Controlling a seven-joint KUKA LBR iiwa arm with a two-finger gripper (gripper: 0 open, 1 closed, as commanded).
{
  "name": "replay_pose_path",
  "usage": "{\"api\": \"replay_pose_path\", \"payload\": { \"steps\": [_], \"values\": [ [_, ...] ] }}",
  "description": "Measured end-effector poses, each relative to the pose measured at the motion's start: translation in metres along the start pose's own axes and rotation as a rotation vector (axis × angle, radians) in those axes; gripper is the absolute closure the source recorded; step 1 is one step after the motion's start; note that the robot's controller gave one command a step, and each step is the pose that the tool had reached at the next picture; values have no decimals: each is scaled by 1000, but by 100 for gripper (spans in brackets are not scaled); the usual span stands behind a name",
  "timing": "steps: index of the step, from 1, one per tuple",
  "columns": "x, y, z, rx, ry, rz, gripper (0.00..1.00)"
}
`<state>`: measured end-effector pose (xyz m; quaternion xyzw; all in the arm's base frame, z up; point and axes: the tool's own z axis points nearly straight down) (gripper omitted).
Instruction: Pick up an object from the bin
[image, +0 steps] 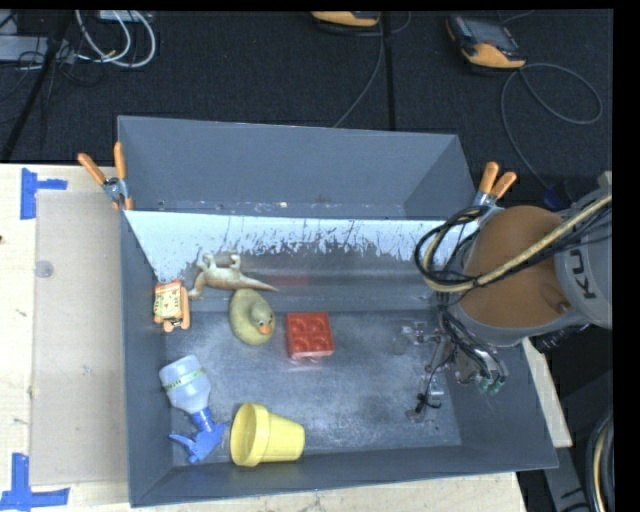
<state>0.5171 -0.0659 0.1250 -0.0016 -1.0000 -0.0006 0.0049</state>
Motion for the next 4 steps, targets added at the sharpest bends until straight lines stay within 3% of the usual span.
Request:
{"api": "replay_pose_path", "payload": {
  "steps": [1, 2, 3, 4],
  "values": [
    [-2, 0, -4, 1, -8, -2, 0],
    [-46, 7, 30, 2, -10, -45, 0],
    [-57, 11, 42, 2, -10, -57, 0],
    [-48, 41, 51, 1, -4, -210, 0]
  ]
}}
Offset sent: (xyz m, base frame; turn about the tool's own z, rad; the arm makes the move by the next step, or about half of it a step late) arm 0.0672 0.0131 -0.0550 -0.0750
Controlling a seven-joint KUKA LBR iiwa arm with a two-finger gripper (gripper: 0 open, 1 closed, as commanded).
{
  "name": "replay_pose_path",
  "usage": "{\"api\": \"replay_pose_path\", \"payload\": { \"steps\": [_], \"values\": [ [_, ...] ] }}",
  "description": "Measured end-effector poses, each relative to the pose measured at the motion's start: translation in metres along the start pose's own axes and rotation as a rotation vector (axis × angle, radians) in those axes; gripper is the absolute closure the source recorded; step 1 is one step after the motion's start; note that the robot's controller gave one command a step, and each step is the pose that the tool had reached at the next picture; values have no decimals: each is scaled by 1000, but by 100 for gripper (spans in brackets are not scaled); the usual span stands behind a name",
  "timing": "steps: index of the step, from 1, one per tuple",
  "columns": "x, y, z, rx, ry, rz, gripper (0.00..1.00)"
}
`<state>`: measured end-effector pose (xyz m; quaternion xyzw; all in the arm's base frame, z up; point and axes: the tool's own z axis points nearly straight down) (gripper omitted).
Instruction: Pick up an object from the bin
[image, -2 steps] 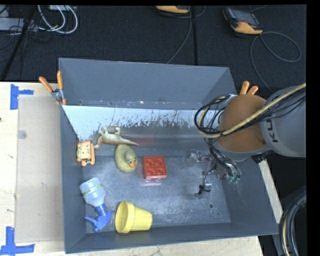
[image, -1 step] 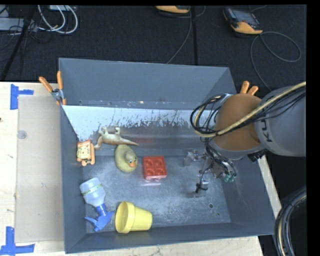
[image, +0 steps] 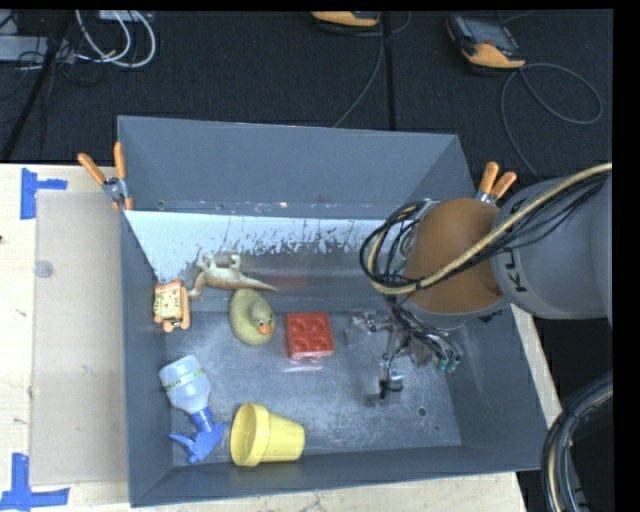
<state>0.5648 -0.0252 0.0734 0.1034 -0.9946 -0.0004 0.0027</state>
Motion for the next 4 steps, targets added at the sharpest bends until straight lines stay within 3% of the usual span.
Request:
{"api": "replay_pose_path", "payload": {
  "steps": [1, 2, 3, 4],
  "values": [
    [2, 23, 2, 0, -1, -87, 0],
    [-16, 37, -13, 0, 0, 108, 0],
    [-39, 52, -52, 0, 1, 24, 0],
    [-52, 55, -51, 1, -10, -128, 0]
  ]
}}
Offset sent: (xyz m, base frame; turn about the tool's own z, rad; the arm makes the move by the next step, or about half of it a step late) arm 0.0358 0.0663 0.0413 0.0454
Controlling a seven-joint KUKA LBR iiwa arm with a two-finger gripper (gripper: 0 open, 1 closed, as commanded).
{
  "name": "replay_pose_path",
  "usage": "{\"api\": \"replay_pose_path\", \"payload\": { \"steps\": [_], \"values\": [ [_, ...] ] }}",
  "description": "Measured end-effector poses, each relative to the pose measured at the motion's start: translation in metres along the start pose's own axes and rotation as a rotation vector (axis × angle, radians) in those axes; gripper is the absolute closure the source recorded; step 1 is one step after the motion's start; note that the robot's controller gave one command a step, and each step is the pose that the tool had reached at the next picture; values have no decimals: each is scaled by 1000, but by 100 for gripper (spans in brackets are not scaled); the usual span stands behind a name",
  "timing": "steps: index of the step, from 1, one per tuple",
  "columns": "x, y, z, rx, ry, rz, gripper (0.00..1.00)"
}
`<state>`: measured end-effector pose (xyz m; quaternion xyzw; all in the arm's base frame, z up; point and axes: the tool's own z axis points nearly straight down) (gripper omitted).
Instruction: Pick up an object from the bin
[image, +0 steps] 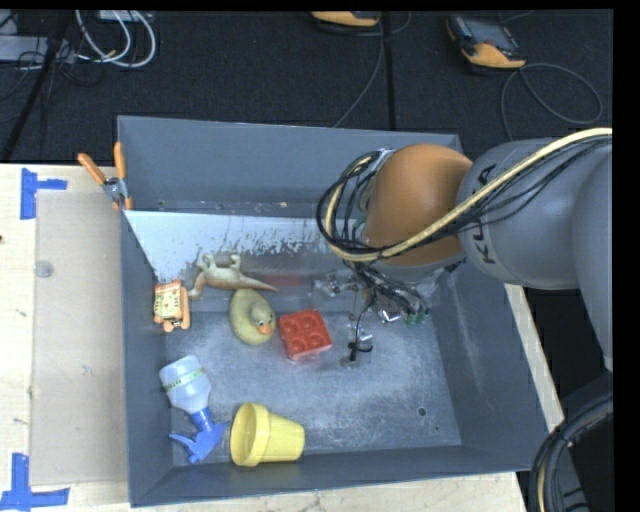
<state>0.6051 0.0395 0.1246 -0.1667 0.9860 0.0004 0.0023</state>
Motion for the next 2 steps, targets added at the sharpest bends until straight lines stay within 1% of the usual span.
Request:
{"api": "replay_pose_path", "payload": {
  "steps": [1, 2],
  "values": [
    [-13, 18, 35, -1, 8, 239, 0],
    [-1, 52, 54, -1, 0, 131, 100]
  ]
}}
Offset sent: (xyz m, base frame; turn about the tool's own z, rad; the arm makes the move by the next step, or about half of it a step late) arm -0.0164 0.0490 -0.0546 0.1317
